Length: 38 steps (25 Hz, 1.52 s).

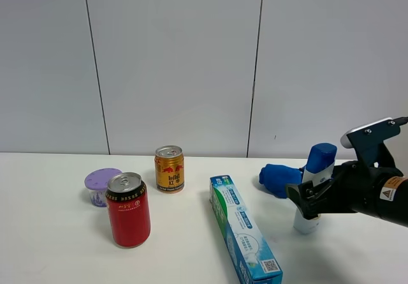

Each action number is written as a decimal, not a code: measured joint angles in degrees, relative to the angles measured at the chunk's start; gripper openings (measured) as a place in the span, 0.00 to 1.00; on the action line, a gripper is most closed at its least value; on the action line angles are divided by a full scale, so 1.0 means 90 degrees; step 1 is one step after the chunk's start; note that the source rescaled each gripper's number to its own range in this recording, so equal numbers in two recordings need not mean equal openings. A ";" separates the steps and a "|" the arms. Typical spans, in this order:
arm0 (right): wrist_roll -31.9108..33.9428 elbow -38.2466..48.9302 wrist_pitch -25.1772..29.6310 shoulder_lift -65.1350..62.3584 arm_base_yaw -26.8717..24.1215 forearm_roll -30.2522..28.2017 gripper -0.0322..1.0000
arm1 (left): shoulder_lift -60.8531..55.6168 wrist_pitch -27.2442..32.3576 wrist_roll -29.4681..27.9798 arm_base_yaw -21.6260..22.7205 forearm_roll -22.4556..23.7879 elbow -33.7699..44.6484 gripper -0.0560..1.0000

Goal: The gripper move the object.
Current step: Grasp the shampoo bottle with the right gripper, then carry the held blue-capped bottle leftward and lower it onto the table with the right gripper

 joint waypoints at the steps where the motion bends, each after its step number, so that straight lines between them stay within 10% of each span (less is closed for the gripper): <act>1: 0.0021 0.0000 -0.0024 0.0012 0.0000 -0.0013 1.00 | 0.0000 0.0000 0.0000 0.0000 0.0000 0.0000 1.00; 14: 0.0139 0.0000 -0.0133 0.0222 0.0000 -0.0166 0.98 | 0.0000 0.0000 0.0000 0.0000 0.0000 0.0000 1.00; 20: 0.0154 0.0000 -0.0133 0.0222 0.0000 -0.0168 0.03 | 0.0000 0.0000 0.0000 0.0000 0.0000 0.0000 1.00; 38: -0.0204 0.0011 0.0531 -0.0531 0.0000 -0.0210 0.04 | 0.0000 0.0000 0.0000 0.0000 -0.0005 0.0000 1.00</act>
